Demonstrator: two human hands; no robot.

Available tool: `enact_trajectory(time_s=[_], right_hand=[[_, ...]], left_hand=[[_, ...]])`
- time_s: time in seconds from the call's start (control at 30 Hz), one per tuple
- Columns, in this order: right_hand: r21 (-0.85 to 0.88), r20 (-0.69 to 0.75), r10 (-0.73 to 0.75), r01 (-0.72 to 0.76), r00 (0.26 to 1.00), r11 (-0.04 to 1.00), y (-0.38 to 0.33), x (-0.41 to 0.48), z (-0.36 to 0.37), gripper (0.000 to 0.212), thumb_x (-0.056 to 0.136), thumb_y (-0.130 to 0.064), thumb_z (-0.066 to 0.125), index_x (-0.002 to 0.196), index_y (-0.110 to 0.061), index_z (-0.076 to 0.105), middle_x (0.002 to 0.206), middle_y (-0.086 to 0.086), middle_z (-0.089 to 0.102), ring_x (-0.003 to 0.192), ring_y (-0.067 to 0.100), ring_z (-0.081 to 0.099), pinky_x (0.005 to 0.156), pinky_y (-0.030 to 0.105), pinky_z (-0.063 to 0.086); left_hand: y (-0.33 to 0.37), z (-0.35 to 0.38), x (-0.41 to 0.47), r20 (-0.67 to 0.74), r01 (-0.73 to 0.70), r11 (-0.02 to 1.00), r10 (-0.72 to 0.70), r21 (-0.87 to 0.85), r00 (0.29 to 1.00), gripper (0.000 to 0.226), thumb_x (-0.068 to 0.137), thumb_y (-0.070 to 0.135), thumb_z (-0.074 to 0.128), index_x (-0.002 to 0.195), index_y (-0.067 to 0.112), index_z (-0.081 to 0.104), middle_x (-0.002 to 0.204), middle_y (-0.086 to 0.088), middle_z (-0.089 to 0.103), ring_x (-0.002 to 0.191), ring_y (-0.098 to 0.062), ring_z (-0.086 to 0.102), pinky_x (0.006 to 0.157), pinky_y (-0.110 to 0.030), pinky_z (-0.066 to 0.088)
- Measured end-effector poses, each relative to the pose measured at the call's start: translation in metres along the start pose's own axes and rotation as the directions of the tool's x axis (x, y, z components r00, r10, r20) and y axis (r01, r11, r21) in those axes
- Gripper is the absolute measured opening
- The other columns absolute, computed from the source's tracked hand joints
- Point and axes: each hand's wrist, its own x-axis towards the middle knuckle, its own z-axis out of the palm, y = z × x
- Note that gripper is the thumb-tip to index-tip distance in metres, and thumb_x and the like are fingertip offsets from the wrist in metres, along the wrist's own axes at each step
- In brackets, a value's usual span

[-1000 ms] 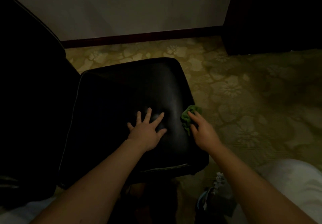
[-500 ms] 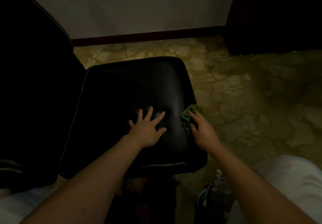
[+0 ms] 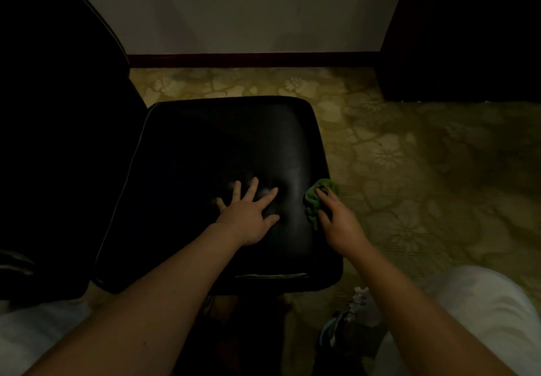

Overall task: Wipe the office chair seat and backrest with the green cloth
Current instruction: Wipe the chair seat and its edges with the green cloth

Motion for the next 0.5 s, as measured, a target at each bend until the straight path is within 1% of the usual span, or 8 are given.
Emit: enact_trajectory(time_s=[0.2,0.3,0.37,0.5], right_hand=[[-0.072,-0.003,0.000,0.000,1.000,0.997,-0.006,-0.032,0.015,0.054,0.096,-0.006,0.052,0.149,-0.013,0.040,0.160,0.013,0.025,0.148,0.026,0.022,0.117,0.023,0.012],[-0.078,-0.022,0.002,-0.004,1.000,0.997,-0.010,-0.028,0.015,0.054,0.095,-0.004,0.053,0.147,-0.012,0.042,0.159,0.014,0.028,0.148,0.028,0.025,0.117,0.024,0.014],[-0.077,-0.036,0.004,-0.007,0.999,0.997,-0.011,-0.022,0.013,0.054,0.094,-0.003,0.053,0.147,-0.010,0.043,0.158,0.016,0.029,0.147,0.029,0.027,0.118,0.026,0.016],[-0.077,-0.036,0.024,-0.027,0.999,0.997,-0.014,-0.010,0.007,0.054,0.095,-0.004,0.052,0.148,-0.009,0.041,0.159,0.018,0.026,0.146,0.031,0.028,0.119,0.031,0.021]], left_hand=[[-0.001,-0.004,-0.004,-0.004,-0.022,1.000,0.022,0.019,1.000,0.066,0.100,0.063,0.033,0.155,0.051,-0.001,0.167,0.001,-0.019,0.152,-0.036,-0.016,0.116,-0.072,0.007],[-0.005,-0.007,-0.010,-0.014,-0.036,0.999,0.037,0.038,0.999,0.066,0.099,0.064,0.035,0.155,0.050,0.003,0.168,0.004,-0.013,0.153,-0.035,-0.014,0.115,-0.073,0.009],[-0.009,-0.004,-0.021,-0.013,-0.027,0.998,0.028,0.053,1.000,0.064,0.100,0.065,0.032,0.155,0.050,0.003,0.168,0.005,-0.012,0.153,-0.035,-0.016,0.114,-0.074,0.006],[-0.013,0.014,-0.041,0.011,0.030,0.999,-0.031,0.016,0.999,0.066,0.100,0.064,0.031,0.154,0.052,-0.004,0.166,0.000,-0.021,0.151,-0.039,-0.018,0.115,-0.073,0.005]])
